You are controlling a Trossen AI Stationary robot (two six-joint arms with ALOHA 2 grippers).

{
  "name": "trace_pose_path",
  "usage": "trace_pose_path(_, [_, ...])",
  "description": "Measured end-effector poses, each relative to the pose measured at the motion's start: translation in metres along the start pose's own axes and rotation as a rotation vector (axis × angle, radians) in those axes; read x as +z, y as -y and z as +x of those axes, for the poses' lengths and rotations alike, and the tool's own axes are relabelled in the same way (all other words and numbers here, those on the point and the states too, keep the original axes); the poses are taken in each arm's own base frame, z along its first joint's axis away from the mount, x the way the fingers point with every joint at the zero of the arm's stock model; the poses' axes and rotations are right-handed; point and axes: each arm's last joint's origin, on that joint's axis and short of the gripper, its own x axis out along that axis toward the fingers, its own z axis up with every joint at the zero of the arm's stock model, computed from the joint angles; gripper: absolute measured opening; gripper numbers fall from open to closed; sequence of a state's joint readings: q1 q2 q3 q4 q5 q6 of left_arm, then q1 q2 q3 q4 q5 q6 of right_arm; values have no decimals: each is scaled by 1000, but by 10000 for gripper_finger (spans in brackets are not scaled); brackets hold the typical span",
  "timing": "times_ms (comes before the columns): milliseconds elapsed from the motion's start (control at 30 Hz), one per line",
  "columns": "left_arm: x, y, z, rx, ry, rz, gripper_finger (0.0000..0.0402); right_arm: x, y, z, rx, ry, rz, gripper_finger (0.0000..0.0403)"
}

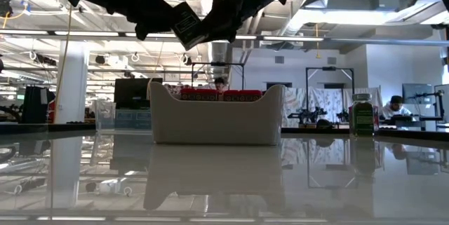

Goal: Sort spices by type
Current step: Put the black seasoning can into the transparent bin

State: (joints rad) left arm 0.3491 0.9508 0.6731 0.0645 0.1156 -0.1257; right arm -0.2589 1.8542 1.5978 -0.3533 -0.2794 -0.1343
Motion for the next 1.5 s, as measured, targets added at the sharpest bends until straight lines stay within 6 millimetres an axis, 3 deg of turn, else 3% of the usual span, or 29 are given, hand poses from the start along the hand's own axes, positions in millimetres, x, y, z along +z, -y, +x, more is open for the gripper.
trace_pose_path(167, [0, 0, 0, 17, 1, 32, 224, -1, 15, -12, -47, -13, 57, 166])
trace_pose_path(300, [0, 2, -1, -13, -7, -72, 226, -3, 31, -32, -102, -42, 107, 167])
trace_pose_path(433, [2, 1, -4, -3, 4, -37, 225, -11, 46, -41, -136, -101, 170, 167])
trace_pose_path(567, [16, -5, -11, 48, -28, -81, 225, -17, 51, -45, -137, -140, 203, 167])
trace_pose_path(800, [46, -37, -22, 265, -187, -37, 224, -18, 57, -48, -154, -133, 225, 167])
trace_pose_path(933, [57, -65, -9, 318, -318, -54, 224, -18, 57, -48, -154, -129, 253, 168])
trace_pose_path(1167, [60, -115, 27, 471, -501, -393, 224, -17, 58, -48, -161, -117, 293, 168])
trace_pose_path(1500, [28, -140, 77, 587, -592, -748, 224, -20, 56, -47, -177, -148, 355, 168])
